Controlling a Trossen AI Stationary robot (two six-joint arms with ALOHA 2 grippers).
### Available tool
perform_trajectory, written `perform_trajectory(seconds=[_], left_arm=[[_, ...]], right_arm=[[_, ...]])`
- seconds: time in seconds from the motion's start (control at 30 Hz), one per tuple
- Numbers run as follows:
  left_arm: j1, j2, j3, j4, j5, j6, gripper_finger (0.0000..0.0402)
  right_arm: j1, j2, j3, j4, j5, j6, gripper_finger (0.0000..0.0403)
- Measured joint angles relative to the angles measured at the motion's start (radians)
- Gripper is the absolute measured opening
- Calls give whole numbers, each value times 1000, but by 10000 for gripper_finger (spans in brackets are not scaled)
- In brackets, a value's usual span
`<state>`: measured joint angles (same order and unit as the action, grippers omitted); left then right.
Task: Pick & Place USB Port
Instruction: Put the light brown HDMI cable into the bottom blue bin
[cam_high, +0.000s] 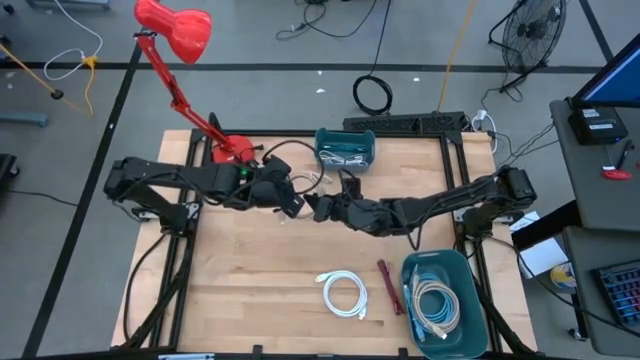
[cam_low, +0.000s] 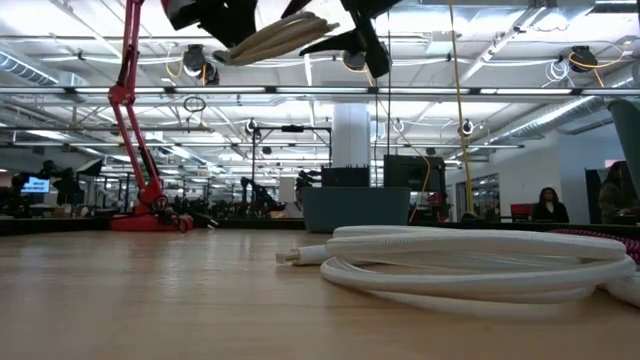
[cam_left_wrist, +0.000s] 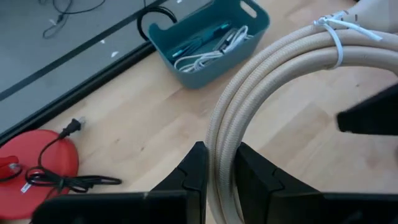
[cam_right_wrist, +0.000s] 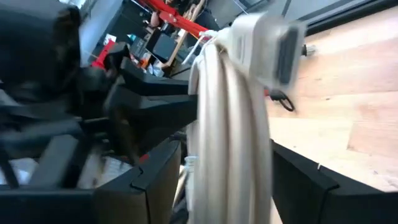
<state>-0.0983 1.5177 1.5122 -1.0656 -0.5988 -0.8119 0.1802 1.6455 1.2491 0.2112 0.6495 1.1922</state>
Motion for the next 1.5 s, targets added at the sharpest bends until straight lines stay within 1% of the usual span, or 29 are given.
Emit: perform_trajectory(seconds=[0.13, 0.37, 0.47, 0.63, 0.73, 0.87, 0.93, 1.03, 1.1, 1.17, 1.23, 1.3, 1.4, 1.5], left_arm=[[2, -9, -1, -10, -10, -6, 52], [4, -8, 1, -81, -23, -19, 52], [1, -8, 1, -85, -30, -20, 52], [-2, -7, 29, -107, -34, 22, 52], [-8, 3, 50, -127, -64, 48, 52], [-14, 3, 75, -130, -70, 56, 52], [-22, 3, 86, -132, -69, 68, 52], [-24, 2, 103, -132, -8, 125, 53], [-24, 1, 107, -135, 40, 139, 77], [-25, -7, 107, -139, 91, 150, 115], [-27, -17, 108, -154, 139, 165, 149], [-27, -22, 111, -171, 188, 179, 173], [-26, -43, 109, -223, 259, 190, 190], [-30, -82, 109, -219, 360, 204, 188]], right_arm=[[4, -1, 1, -11, 1, 7, 185], [4, -1, 1, -33, -1, 1, 117], [5, -1, 1, -29, 0, 1, 97], [2, -1, 1, -43, 0, 2, 88], [-3, -1, 1, -69, -1, 28, 87], [-4, -2, 2, -84, 2, 33, 81], [-6, -2, 3, -91, 3, 30, 66], [-8, -2, 2, -95, -9, 0, 34], [-14, -2, 2, -98, -41, -22, 33], [-23, -2, 0, -111, -87, -30, 33], [-33, -1, 0, -109, -159, -32, 32], [-42, -1, 0, -109, -251, -67, 32], [-45, -1, 0, -106, -392, -140, 32], [-46, -5, 0, -95, -533, -191, 31]])
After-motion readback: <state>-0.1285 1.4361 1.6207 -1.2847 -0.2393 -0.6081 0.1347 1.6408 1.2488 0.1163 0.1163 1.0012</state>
